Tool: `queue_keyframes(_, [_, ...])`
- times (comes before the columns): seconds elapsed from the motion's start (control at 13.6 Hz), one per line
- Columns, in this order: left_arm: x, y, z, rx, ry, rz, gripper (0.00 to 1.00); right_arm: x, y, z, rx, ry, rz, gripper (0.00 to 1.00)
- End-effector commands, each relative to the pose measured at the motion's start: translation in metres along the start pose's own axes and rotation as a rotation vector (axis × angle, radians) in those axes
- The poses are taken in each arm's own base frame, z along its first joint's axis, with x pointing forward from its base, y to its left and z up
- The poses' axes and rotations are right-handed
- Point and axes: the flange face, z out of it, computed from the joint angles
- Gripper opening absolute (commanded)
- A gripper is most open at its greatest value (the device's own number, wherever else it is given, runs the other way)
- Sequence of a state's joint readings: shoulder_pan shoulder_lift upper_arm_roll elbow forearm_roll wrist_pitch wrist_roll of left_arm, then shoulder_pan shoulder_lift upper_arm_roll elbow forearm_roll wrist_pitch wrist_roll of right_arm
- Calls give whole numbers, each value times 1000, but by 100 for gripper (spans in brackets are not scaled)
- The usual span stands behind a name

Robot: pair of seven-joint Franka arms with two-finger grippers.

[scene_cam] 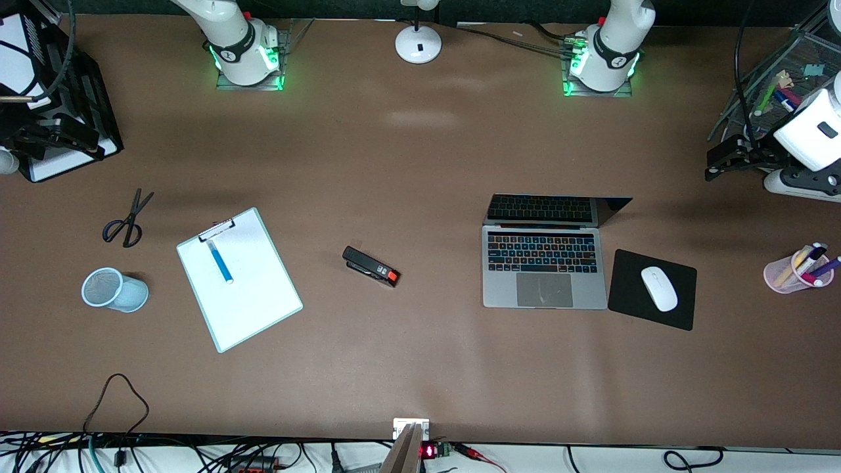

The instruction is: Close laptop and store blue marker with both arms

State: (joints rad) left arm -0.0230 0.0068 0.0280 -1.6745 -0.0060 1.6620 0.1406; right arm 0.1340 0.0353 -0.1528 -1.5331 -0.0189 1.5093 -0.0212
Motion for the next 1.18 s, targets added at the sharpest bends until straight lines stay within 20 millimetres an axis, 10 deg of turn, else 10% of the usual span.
queue_keyframes(0.0, [3, -2, -3, -8, 5, -1, 100, 12, -6, 20, -6, -26, -12, 100])
queue_keyframes(0.52, [-3, 9, 11, -27, -152, 15, 100, 81, -26, 116, -31, -22, -100, 100])
queue_keyframes(0.59, [-7, 11, 15, -34, -189, 18, 90, 89, -32, 134, -33, -35, -163, 100])
queue_keyframes(0.81, [-18, 39, 20, -47, -293, 60, 16, 107, -65, 186, -47, -67, -243, 100])
queue_keyframes(1.1, [-26, 58, 31, -129, -344, 21, 0, 128, -88, 250, -64, -68, -291, 100])
